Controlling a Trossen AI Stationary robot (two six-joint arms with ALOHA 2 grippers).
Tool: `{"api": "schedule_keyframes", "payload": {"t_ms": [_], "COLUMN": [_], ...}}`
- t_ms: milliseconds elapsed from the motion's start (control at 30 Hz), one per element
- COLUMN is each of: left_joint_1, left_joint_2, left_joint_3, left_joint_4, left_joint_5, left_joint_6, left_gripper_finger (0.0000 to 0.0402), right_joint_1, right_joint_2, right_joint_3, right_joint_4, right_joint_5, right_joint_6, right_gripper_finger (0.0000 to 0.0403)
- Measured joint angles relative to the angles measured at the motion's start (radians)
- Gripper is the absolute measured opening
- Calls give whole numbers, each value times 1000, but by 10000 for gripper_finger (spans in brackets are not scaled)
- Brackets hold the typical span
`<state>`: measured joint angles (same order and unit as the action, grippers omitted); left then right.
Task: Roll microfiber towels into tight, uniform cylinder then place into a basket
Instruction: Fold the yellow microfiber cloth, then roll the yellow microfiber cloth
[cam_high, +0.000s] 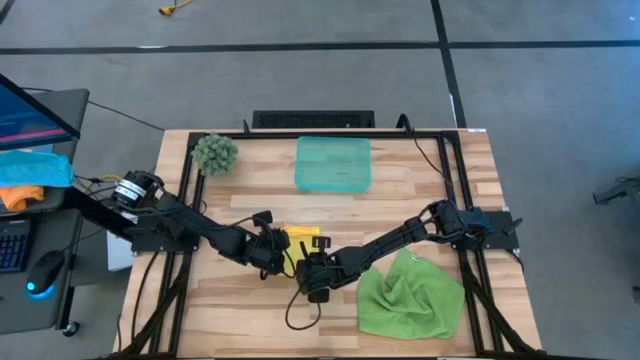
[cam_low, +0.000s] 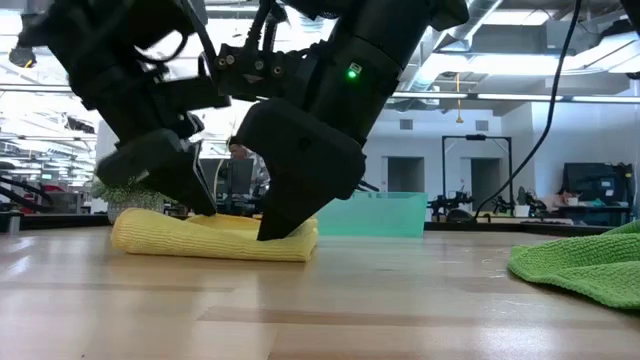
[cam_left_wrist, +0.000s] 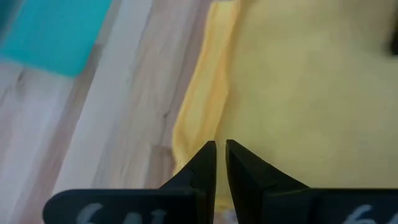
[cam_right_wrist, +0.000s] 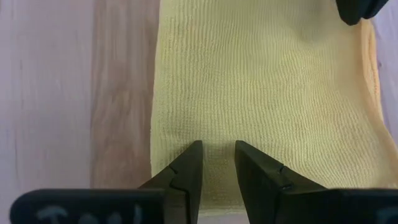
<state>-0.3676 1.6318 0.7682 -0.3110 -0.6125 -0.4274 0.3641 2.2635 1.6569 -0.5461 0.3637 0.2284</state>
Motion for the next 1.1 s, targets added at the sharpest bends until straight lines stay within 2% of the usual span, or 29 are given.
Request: {"api": "schedule_keyframes", "payload": {"t_ms": [167, 367, 667, 800, 967, 1100], "left_joint_1": [28, -5, -119, -206, -301, -362], "left_joint_2": [0, -34, -235, -273, -272, -272], "left_joint_3": [-52, -56, -55, -55, -55, -51], "left_joint_4": [18, 15, -2, 50, 178, 292], "left_joint_5": [28, 28, 12, 6, 71, 66], "left_joint_6": [-29, -36, -42, -21, 76, 177], "left_gripper_finger": [29, 29, 29, 29, 29, 29], "right_joint_1": [0, 1, 52, 109, 180, 215], "right_joint_2": [0, -28, -103, -112, -124, -146], "right_joint_3": [0, 1, 1, 2, 1, -1], "right_joint_4": [-29, -57, -169, -214, -282, -355], "right_joint_5": [1, 4, 53, 62, 171, 293], "right_joint_6": [-26, -43, -42, -36, -72, -61], "right_gripper_finger": [117, 117, 117, 117, 117, 117]}}
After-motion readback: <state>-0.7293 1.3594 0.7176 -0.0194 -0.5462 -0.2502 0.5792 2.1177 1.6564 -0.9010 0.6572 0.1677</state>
